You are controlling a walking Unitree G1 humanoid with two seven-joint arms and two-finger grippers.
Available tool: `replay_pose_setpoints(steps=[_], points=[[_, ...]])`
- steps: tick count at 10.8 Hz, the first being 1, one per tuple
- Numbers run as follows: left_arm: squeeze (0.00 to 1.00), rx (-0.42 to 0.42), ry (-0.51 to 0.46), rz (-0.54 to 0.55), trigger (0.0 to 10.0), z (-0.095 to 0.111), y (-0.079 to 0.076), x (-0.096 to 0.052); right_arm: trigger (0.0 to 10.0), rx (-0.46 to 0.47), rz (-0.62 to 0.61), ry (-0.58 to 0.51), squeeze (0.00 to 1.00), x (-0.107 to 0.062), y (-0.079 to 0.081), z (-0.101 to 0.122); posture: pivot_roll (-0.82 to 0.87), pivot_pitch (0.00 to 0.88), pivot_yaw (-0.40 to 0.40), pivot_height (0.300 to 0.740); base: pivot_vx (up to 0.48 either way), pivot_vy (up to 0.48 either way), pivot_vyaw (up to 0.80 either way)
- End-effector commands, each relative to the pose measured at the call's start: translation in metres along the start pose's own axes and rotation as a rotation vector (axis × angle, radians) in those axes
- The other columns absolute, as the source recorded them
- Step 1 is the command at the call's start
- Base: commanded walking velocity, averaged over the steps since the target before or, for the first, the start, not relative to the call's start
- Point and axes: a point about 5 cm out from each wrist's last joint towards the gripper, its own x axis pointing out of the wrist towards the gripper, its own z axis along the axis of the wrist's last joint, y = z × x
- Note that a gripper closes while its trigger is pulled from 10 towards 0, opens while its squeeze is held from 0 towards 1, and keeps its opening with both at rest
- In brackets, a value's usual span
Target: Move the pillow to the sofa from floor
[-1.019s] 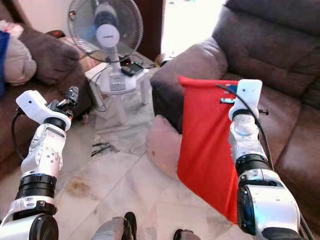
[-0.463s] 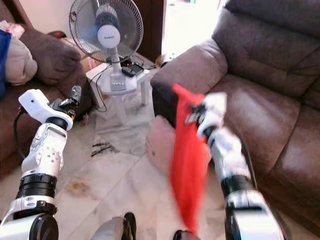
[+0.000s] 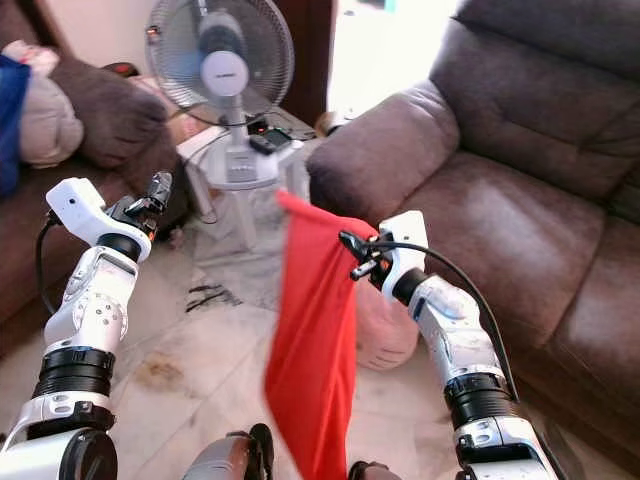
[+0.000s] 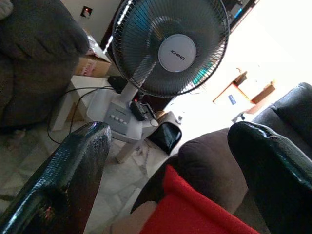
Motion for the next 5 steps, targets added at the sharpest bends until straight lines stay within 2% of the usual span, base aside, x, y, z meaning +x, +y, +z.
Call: replay_pose_setpoints(steps=[1,2,5], points=[[0.0,0.015,-0.015,0.008,10.0,0.005,0.002,0.0,10.0,-0.05,0.003,-0.139,0.0,0.003,-0.001,0.034,0.07,0.064,-0.019,0.74,0.0,0.0,0.0],[0.0,0.018,-0.046,0.046,10.0,0.009,0.005,0.0,10.0,-0.049,0.015,-0.143,0.0,0.004,0.002,0.037,0.07,0.065,-0.018,0.74,0.0,0.0,0.0],[0.0,0.046,-0.063,0.081,10.0,0.014,0.011,0.0,10.0,-0.04,0.239,-0.184,0.0,0.007,0.038,0.042,0.08,0.067,-0.019,0.74,0.0,0.0,0.0]])
